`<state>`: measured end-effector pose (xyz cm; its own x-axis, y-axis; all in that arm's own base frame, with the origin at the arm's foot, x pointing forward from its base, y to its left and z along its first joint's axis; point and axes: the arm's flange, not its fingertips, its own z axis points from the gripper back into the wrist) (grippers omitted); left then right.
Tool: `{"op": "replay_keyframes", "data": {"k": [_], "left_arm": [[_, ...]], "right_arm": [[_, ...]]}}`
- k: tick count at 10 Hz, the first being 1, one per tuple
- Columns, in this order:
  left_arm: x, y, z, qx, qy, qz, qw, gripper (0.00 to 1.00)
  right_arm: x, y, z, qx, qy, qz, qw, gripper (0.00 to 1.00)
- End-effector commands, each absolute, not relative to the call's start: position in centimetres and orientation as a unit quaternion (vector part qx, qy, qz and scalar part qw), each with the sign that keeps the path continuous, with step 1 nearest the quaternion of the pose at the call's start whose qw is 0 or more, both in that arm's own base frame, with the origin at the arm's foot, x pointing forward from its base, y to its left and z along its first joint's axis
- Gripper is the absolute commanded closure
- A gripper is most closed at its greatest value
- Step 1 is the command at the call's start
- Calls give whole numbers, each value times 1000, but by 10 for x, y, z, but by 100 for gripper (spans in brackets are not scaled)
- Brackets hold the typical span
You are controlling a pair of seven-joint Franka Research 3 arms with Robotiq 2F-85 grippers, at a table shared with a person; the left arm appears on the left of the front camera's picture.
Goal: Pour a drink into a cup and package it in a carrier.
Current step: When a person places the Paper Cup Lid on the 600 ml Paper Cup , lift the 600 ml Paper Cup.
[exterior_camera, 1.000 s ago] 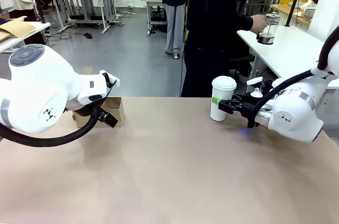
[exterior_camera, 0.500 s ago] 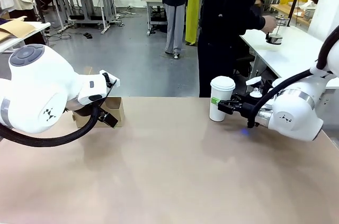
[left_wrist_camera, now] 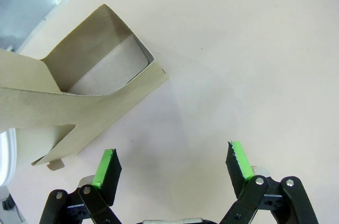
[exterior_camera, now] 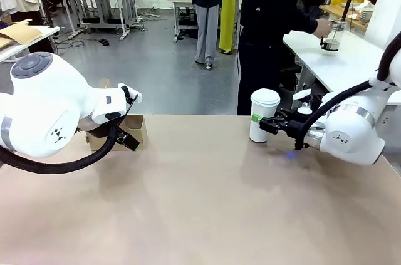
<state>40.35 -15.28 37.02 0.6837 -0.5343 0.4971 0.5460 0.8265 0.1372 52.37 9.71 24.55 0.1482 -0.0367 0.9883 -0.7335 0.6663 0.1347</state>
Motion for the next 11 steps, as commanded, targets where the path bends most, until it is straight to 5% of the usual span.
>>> {"op": "replay_keyframes", "data": {"k": [1,11], "left_arm": [[403,-152,370,-12,-268,-294,918,0],[403,-152,370,-12,-268,-294,918,0]], "right_arm": [[526,99,256,335,-613,283,657,20],[526,78,436,416,-579,390,582,20]]}}
